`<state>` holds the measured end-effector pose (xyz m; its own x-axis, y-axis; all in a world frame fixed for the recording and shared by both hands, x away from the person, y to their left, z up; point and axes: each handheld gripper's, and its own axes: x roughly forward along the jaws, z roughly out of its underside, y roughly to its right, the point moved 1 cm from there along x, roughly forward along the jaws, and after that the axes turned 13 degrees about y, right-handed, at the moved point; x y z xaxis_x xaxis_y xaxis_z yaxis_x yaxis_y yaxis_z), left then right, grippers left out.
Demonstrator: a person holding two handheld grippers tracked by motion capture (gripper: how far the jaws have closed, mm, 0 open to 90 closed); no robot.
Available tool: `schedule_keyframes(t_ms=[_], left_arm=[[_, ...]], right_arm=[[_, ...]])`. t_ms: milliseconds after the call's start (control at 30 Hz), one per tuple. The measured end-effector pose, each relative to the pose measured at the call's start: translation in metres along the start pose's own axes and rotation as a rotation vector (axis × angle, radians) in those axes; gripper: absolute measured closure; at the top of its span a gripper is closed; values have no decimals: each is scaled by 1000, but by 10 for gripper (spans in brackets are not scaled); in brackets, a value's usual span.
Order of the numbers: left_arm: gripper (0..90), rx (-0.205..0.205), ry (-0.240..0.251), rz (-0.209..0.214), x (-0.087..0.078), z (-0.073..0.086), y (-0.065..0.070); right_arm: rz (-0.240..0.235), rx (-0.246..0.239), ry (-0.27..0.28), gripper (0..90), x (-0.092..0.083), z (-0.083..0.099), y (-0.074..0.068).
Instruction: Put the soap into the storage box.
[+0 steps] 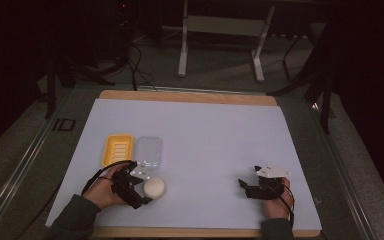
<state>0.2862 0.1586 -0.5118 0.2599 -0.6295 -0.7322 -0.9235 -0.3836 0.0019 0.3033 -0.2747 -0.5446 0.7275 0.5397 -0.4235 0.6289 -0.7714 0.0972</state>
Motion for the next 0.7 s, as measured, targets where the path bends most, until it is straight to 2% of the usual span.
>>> schedule_keyframes(t_ms=[200, 700], left_arm=[[152, 17, -10, 10, 4, -3, 0], [158, 21, -27, 29, 14, -10, 2]], right_arm=[[-2, 1, 1, 185, 0, 0, 0], [-1, 1, -1, 185, 0, 0, 0]])
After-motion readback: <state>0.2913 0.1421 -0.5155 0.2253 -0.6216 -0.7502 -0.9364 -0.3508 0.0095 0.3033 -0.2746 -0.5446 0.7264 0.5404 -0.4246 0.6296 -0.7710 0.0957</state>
